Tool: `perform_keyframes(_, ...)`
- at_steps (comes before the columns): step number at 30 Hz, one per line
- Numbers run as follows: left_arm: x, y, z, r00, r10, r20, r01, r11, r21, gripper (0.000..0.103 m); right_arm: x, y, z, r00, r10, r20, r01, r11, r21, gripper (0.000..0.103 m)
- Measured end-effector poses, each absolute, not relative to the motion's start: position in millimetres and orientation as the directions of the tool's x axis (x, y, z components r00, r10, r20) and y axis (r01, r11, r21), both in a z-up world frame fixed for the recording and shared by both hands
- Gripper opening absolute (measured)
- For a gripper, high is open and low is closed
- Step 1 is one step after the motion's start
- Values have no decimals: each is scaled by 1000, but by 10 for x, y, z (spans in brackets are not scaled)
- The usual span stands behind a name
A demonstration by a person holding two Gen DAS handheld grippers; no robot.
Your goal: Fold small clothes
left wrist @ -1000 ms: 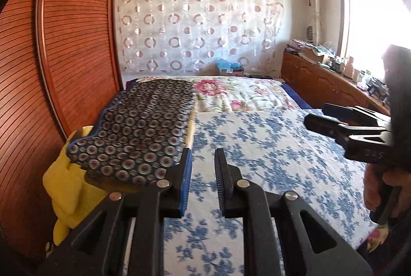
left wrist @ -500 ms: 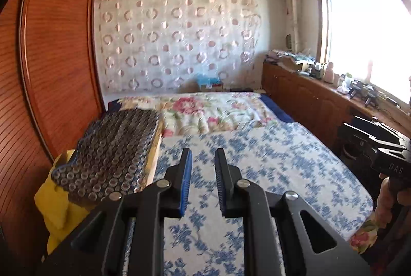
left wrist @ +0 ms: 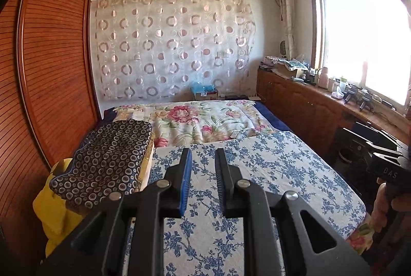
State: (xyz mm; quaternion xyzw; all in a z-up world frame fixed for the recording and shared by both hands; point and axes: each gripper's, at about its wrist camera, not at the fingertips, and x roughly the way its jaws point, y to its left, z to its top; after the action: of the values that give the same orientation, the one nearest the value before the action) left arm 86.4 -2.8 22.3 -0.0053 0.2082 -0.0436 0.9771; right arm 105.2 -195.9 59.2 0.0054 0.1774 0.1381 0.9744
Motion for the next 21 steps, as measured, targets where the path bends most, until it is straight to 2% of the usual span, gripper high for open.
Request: perform_keyframes(21, 842, -45, 207, 913, -80, -399, 77, 997, -25, 16, 1066, -1984, 527, 904, 254, -343, -247, 967, 65, 80)
